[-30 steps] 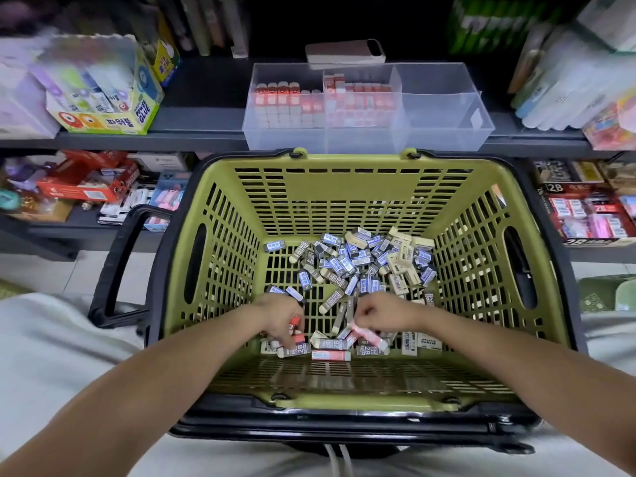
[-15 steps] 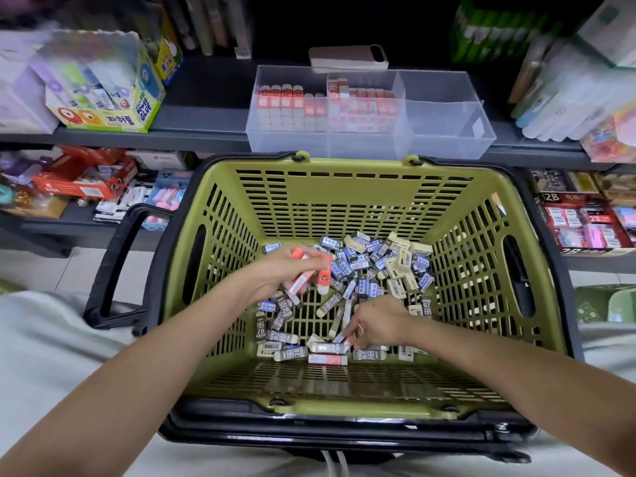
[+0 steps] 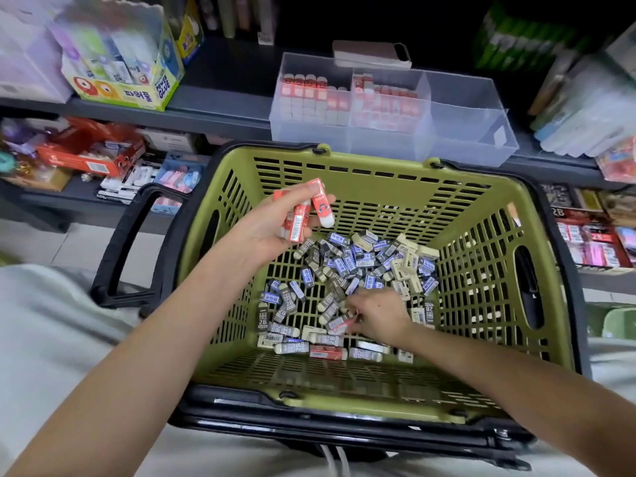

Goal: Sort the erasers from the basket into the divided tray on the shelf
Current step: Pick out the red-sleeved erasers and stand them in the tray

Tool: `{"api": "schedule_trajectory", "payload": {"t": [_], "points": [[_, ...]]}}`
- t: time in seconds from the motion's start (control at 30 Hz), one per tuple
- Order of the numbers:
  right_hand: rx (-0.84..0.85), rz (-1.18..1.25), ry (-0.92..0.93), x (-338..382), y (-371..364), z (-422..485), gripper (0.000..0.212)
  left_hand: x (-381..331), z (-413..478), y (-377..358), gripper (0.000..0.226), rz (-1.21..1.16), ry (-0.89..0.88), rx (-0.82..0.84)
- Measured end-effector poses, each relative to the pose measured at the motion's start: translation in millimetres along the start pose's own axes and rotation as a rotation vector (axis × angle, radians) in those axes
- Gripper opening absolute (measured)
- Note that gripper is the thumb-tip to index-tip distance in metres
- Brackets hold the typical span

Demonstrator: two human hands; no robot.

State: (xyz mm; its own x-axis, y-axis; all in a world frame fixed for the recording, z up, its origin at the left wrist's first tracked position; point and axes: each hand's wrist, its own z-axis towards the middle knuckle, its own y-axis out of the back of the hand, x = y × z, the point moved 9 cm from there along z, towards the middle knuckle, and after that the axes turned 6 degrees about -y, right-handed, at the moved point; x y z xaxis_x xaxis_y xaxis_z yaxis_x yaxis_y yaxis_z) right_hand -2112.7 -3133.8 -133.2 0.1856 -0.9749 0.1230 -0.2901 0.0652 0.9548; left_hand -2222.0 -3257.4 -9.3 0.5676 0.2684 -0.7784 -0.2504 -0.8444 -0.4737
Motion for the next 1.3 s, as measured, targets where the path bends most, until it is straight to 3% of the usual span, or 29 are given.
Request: {"api": "schedule_trajectory", "payload": {"t": [0.13,0.27,0.4,0.53,0.6,0.7,0.83,0.93,1.07,1.17,1.3], "points": [[-0.031,0.048,-0.181,-24.5,25.3,15.9,0.031,-5.1,-1.2,2.0,0.019,-0.035,-0.008,-0.016],[0.056,0.043,-0.132,-19.7,22.7,11.5,0.041,-8.8,-2.6,4.8,0.026,-0.048,-0.013,-0.039],[0.142,-0.189,-0.053,1.3,7.0,8.2,0.059,-5.9,-3.7,1.0,0.023,-0.097,0.015,-0.044],[0.170,-0.376,-0.066,9.7,1.8,14.9,0.038,0.9,-4.4,2.7,0.015,-0.233,0.067,-0.061],[0.178,-0.352,-0.073,10.2,0.8,14.7,0.027,0.7,-5.3,3.1,0.017,-0.251,0.077,-0.052],[0.176,-0.009,-0.129,-0.9,21.2,11.8,0.019,3.9,-8.2,6.7,0.025,-0.139,0.121,-0.080],[0.263,1.018,-0.329,-16.7,58.7,1.8,0.021,0.3,-11.4,13.7,0.045,0.244,0.079,-0.145],[0.159,1.333,-0.340,-15.5,100.4,-3.3,0.034,-9.6,-12.1,12.7,0.040,0.350,-0.056,-0.171],[-0.032,1.435,-0.258,-10.3,159.6,-4.4,0.034,-19.2,-12.9,0.2,0.050,0.251,-0.128,-0.149],[-0.270,1.362,-0.292,-29.6,208.3,-0.5,0.030,-38.1,-10.4,-6.8,0.050,0.162,-0.181,-0.141],[-0.591,1.028,-0.488,-80.2,265.9,14.0,0.038,-71.6,-4.8,-9.2,0.040,0.174,-0.309,-0.151]]}}
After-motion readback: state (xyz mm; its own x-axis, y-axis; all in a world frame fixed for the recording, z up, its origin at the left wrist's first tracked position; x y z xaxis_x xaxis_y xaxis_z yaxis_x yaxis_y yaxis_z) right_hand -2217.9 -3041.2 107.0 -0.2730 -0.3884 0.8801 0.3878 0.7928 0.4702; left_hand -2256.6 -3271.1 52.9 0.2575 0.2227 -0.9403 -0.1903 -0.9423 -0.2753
